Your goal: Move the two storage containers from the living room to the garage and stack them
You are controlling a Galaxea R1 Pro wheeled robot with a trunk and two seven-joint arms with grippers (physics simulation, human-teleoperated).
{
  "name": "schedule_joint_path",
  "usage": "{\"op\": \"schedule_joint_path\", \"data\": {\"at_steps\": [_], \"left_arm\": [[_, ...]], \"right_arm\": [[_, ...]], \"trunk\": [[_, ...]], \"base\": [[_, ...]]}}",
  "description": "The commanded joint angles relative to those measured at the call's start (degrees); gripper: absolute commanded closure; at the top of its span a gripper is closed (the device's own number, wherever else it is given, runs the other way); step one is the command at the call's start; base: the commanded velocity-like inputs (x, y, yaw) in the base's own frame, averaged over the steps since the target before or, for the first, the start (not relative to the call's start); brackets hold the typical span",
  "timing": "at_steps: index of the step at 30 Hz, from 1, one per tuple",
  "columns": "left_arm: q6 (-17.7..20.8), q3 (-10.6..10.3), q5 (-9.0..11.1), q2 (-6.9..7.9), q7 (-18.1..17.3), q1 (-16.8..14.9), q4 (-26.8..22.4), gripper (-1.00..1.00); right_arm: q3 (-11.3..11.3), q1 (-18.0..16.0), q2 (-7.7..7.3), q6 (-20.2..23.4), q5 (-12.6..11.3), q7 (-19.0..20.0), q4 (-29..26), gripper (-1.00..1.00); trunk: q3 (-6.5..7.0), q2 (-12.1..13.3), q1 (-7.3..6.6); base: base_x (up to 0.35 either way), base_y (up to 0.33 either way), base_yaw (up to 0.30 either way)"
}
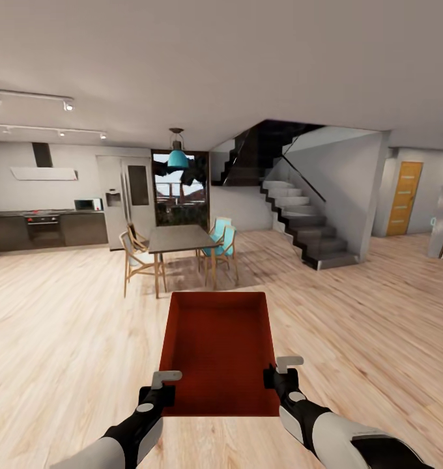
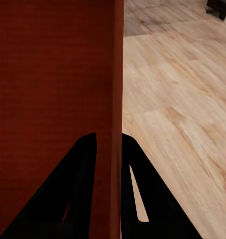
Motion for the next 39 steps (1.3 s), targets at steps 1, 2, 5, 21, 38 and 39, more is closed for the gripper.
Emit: {"op": "schedule_joint_path", "data": {"at_steps": [1,2,5,21,38,39], "left_arm": [[-0.37,1.38,-0.42,0.37,1.07,-0.1,-0.19,1.0],[-0.36,1.38,-0.42,0.37,1.07,-0.1,-0.19,1.0],[-0.36,1.38,-0.42,0.37,1.07,-0.1,-0.19,1.0],[-0.42,1.38,-0.42,0.37,1.07,-0.1,-0.19,1.0],[-0.36,1.38,-0.42,0.37,1.07,-0.1,-0.22,1.0],[-0.36,1.38,-0.42,0.37,1.07,-0.1,-0.22,1.0]], "right_arm": [[-1.24,-0.05,-0.37,-0.27,-1.08,-0.56,0.26,1.0],[-1.24,-0.05,-0.35,-0.27,-1.06,-0.56,0.26,1.0],[-1.24,-0.05,-0.34,-0.27,-1.06,-0.56,0.26,1.0],[-1.29,-0.05,-0.37,-0.27,-1.33,-0.56,0.26,1.0],[-1.3,-0.05,-0.37,-0.27,-1.34,-0.56,0.26,1.0],[-1.29,-0.05,-0.37,-0.27,-1.33,-0.56,0.26,1.0]], "trunk": [[-0.09,-0.06,0.04],[-0.09,-0.06,0.04],[-0.09,-0.06,0.04],[-0.09,-0.06,0.04],[-0.09,-0.06,0.04],[-0.09,-0.06,0.04]], "base": [[0.321,0.0,0.0],[0.321,0.0,0.0],[0.321,0.0,0.0],[0.321,0.0,-0.187],[0.321,0.011,-0.274],[0.321,0.078,-0.26]]}}
